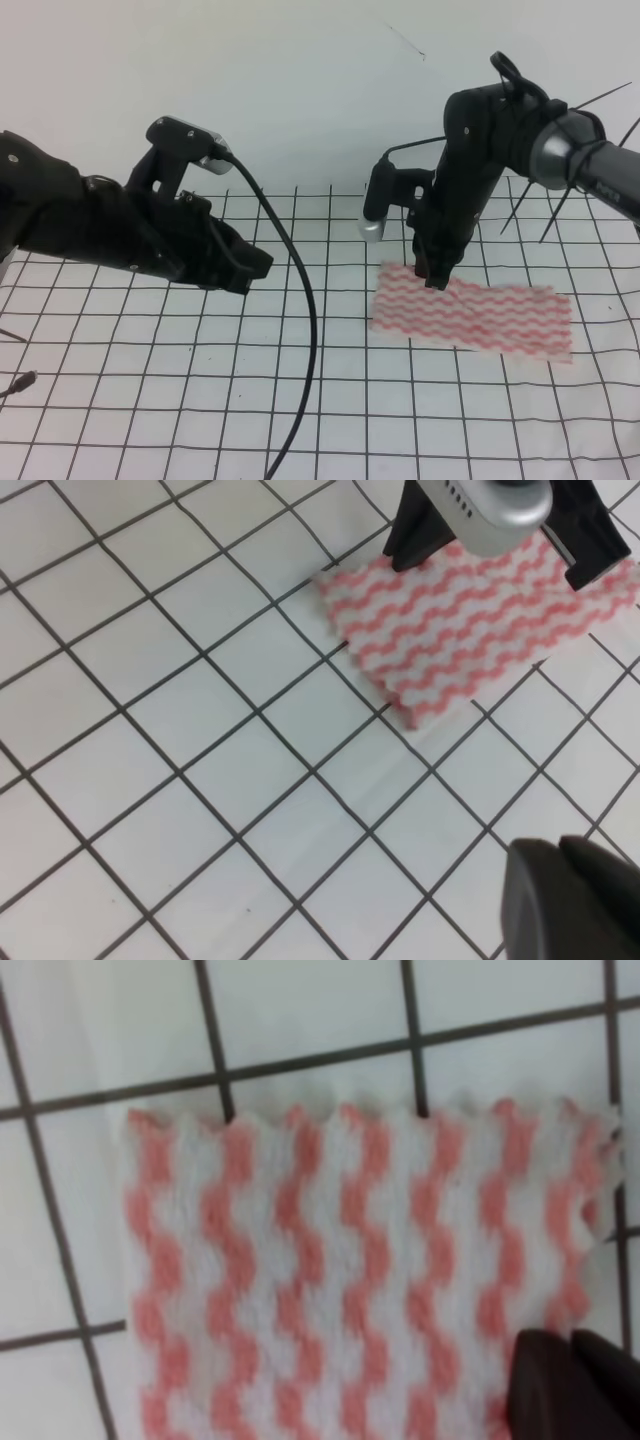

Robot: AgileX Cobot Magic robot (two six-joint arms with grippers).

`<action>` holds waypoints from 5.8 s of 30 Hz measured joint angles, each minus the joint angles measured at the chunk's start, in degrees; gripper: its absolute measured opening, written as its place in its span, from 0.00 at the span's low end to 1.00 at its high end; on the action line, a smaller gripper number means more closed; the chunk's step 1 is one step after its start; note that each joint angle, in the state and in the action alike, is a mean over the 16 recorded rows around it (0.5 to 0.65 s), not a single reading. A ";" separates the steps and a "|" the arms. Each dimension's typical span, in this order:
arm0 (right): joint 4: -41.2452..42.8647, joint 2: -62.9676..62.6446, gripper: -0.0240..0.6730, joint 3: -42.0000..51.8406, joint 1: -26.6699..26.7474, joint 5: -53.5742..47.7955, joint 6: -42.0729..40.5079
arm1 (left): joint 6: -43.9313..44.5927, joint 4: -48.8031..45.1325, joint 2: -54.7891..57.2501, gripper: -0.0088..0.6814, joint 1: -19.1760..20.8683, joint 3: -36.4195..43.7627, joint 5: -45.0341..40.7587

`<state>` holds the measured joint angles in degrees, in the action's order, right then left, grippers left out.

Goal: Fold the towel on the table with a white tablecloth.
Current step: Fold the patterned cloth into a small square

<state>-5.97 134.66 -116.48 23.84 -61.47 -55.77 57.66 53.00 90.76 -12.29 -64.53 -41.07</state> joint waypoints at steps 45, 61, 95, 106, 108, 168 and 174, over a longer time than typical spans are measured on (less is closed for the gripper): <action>-3.71 -9.20 0.43 14.86 -15.86 -4.74 16.75 | 2.27 3.04 0.00 0.01 0.00 0.00 -1.69; -4.19 -8.12 0.43 15.85 -15.87 -2.84 13.02 | 2.29 3.10 0.00 0.01 0.00 0.00 -2.19; -0.52 -7.34 0.04 13.02 -15.87 -7.98 15.11 | 2.29 3.16 0.00 0.01 0.00 0.01 -4.04; 1.35 -7.17 0.05 12.99 -15.87 -7.25 16.46 | 2.29 3.22 0.00 0.01 0.00 0.03 -4.13; 1.53 -7.09 0.06 12.99 -15.87 -6.97 16.99 | 2.29 3.22 0.00 0.01 0.00 0.03 -4.15; -20.09 -10.44 0.29 26.86 -23.17 3.10 26.86 | 4.74 4.05 -0.01 0.01 0.00 0.03 -5.79; -20.65 -10.60 0.22 26.86 -23.17 3.06 26.32 | 4.89 4.05 -0.04 0.01 0.00 0.03 -5.79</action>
<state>-26.62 124.06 -89.63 0.67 -58.41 -29.46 62.55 57.06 90.72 -12.29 -64.49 -46.86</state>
